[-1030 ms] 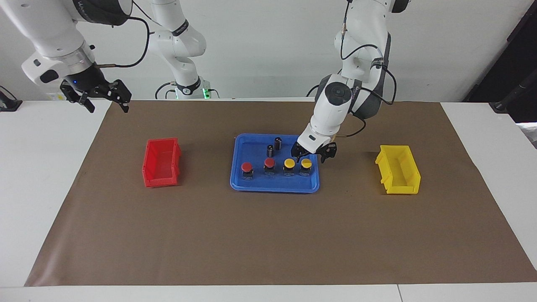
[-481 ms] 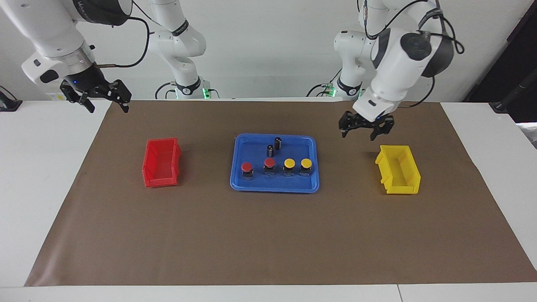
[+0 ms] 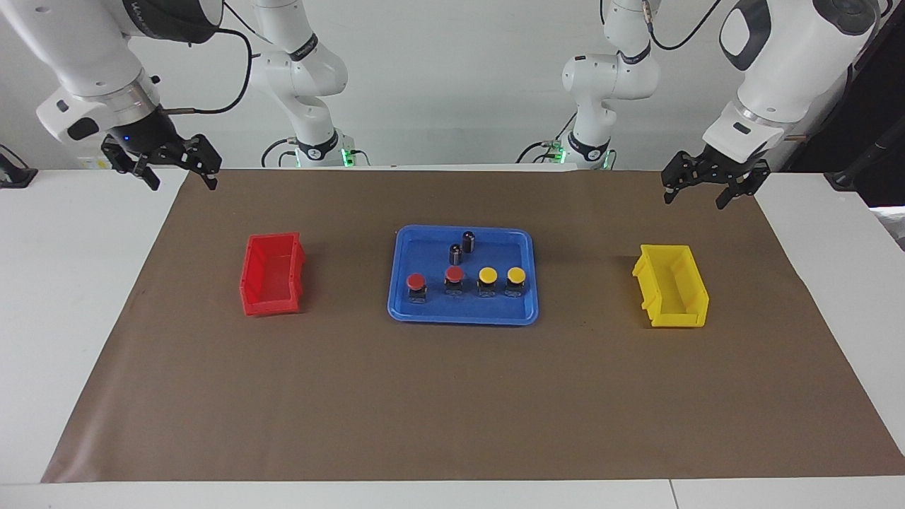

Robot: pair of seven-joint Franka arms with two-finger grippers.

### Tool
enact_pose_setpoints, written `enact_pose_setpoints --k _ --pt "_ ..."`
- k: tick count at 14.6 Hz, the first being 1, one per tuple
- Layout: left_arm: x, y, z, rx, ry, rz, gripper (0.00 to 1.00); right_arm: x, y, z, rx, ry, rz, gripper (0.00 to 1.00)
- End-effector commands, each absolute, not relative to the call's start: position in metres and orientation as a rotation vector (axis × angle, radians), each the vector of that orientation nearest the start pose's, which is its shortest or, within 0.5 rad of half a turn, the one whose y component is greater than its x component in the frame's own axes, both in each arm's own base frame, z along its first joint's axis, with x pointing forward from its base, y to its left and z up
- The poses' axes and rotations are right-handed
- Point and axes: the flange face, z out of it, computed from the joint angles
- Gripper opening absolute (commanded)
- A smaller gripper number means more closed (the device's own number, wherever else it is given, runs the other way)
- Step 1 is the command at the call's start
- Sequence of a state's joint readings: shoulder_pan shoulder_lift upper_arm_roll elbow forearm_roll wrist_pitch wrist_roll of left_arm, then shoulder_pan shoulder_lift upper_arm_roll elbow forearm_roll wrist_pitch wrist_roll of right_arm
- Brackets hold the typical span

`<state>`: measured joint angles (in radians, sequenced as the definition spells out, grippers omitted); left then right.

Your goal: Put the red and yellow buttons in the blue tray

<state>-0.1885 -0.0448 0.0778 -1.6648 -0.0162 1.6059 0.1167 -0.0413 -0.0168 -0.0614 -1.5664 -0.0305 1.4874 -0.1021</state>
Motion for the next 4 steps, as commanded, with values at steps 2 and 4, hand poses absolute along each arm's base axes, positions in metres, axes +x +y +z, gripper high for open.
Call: enact_pose_setpoints --k 2,4 --pt "0.536 -0.043 0.629 -3.093 0.447 0.009 1.0 0.533 -0.059 0.629 -3.162 0.012 0.108 1.0" --pt "0.536 -0.04 0.634 -3.089 0.438 0.0 1.0 0.533 -0.058 0.629 -3.162 0.01 0.108 1.0"
